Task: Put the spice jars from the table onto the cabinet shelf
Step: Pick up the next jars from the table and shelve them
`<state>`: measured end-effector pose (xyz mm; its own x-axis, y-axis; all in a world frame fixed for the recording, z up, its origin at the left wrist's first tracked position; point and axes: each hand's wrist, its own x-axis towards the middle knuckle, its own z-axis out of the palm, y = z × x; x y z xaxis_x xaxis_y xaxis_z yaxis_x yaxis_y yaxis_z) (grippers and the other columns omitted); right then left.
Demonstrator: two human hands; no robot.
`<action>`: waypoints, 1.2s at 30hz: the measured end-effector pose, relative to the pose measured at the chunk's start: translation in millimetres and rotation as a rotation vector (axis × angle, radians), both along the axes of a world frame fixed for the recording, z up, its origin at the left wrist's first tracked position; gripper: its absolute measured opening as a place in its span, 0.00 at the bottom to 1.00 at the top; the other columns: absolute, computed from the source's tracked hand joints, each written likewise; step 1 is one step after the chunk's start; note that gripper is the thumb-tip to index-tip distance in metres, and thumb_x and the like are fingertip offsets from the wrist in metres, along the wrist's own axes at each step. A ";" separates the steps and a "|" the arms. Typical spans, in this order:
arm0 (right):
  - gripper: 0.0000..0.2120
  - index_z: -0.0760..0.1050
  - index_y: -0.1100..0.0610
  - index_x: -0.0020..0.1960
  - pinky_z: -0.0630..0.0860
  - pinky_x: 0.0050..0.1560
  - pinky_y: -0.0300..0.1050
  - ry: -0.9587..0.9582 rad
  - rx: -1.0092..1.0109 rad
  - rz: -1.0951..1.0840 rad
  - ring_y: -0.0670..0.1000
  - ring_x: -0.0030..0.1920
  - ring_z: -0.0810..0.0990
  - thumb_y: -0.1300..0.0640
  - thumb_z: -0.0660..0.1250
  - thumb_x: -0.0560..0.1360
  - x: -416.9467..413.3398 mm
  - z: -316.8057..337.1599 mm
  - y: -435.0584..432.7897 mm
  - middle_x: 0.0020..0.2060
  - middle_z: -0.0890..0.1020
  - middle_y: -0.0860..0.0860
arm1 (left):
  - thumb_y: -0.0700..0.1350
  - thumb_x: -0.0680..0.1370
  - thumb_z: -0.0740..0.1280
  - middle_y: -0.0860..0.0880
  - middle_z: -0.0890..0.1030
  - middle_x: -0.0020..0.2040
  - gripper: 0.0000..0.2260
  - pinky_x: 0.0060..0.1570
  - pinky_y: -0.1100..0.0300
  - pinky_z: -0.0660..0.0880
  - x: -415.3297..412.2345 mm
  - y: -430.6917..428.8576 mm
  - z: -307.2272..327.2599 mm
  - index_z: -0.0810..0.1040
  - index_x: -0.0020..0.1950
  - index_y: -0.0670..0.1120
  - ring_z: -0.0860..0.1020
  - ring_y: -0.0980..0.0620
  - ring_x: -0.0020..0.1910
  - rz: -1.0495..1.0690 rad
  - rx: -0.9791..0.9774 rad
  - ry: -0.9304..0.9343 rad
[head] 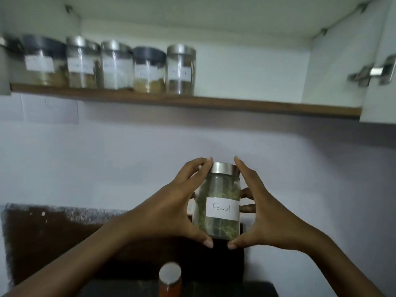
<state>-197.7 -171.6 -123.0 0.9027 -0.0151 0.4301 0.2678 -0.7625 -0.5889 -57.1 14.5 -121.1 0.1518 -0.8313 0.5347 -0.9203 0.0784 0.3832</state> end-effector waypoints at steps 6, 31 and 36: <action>0.64 0.36 0.31 0.70 0.74 0.54 0.29 -0.245 -0.236 -0.028 0.31 0.62 0.64 0.50 0.82 0.55 22.3 78.5 -13.4 0.67 0.50 0.30 | 0.64 0.58 0.77 0.68 0.44 0.73 0.59 0.62 0.58 0.74 20.0 -13.3 80.8 0.37 0.74 0.66 0.63 0.63 0.69 0.092 -0.143 -0.326; 0.64 0.41 0.47 0.75 0.78 0.56 0.50 -0.454 -0.450 -0.211 0.49 0.64 0.64 0.58 0.82 0.54 119.9 220.0 -60.9 0.70 0.49 0.39 | 0.65 0.73 0.62 0.50 0.28 0.73 0.47 0.73 0.51 0.39 115.6 -78.4 159.7 0.32 0.75 0.48 0.31 0.51 0.74 0.638 -0.386 -0.473; 0.63 0.41 0.50 0.75 0.66 0.69 0.48 -0.326 -0.391 -0.191 0.50 0.71 0.55 0.62 0.82 0.55 136.3 227.7 -78.4 0.72 0.47 0.47 | 0.67 0.76 0.50 0.47 0.23 0.70 0.40 0.70 0.58 0.30 136.6 -81.5 138.8 0.25 0.70 0.50 0.26 0.48 0.71 0.730 -0.288 -0.616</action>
